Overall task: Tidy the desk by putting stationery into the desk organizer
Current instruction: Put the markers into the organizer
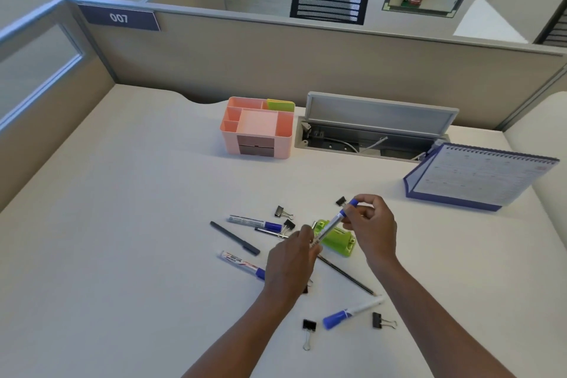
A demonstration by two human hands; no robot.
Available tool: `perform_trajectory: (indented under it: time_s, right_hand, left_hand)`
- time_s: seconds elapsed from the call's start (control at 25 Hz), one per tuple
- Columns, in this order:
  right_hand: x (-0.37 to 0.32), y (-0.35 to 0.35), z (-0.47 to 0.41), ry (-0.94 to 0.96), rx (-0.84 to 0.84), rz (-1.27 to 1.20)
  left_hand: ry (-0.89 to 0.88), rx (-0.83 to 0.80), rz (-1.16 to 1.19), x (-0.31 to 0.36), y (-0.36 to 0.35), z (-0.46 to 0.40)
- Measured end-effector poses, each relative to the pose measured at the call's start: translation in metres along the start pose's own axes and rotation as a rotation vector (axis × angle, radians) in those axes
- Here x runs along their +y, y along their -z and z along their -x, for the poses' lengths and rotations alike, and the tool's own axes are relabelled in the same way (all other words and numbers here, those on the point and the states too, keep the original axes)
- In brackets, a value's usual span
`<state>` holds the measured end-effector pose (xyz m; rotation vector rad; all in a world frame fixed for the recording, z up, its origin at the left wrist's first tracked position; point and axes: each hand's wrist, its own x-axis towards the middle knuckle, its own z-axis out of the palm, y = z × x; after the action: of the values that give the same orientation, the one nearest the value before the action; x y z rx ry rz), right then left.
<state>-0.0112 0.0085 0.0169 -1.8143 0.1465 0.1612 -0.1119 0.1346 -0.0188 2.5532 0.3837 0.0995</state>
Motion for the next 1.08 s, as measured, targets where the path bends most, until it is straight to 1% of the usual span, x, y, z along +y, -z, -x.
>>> perform_trajectory:
  time_s: [0.12, 0.24, 0.32, 0.4, 0.52, 0.6, 0.8, 0.92, 1.08]
  right_hand:
    - [-0.019, -0.028, -0.024, 0.062, 0.016, -0.007]
    - [-0.042, -0.054, -0.051, 0.141, 0.039, 0.011]
    - [-0.058, -0.071, -0.071, 0.209, 0.045, 0.028]
    - [-0.077, -0.089, -0.093, 0.287, 0.044, 0.041]
    - [-0.109, -0.120, -0.128, 0.424, 0.052, 0.089]
    - [-0.132, -0.145, -0.149, 0.526, 0.053, 0.117]
    - [-0.162, -0.205, -0.191, 0.677, -0.023, 0.200]
    - [-0.162, -0.235, -0.214, 0.687, -0.082, 0.286]
    - [-0.149, -0.262, -0.239, 0.628, -0.132, 0.397]
  left_hand:
    - [-0.026, 0.050, -0.007, -0.021, 0.023, -0.037]
    - [-0.056, 0.162, -0.017, -0.039, 0.045, -0.076]
    - [-0.082, 0.234, -0.050, -0.054, 0.057, -0.104]
    - [-0.080, 0.260, -0.113, -0.073, 0.064, -0.134]
    - [-0.028, 0.191, -0.172, -0.101, 0.072, -0.172]
    - [-0.023, 0.152, -0.176, -0.113, 0.076, -0.189]
    - [-0.017, 0.124, -0.159, -0.125, 0.077, -0.207]
    - [-0.012, 0.096, -0.170, -0.134, 0.071, -0.210]
    - [-0.005, 0.087, -0.098, -0.136, 0.070, -0.212]
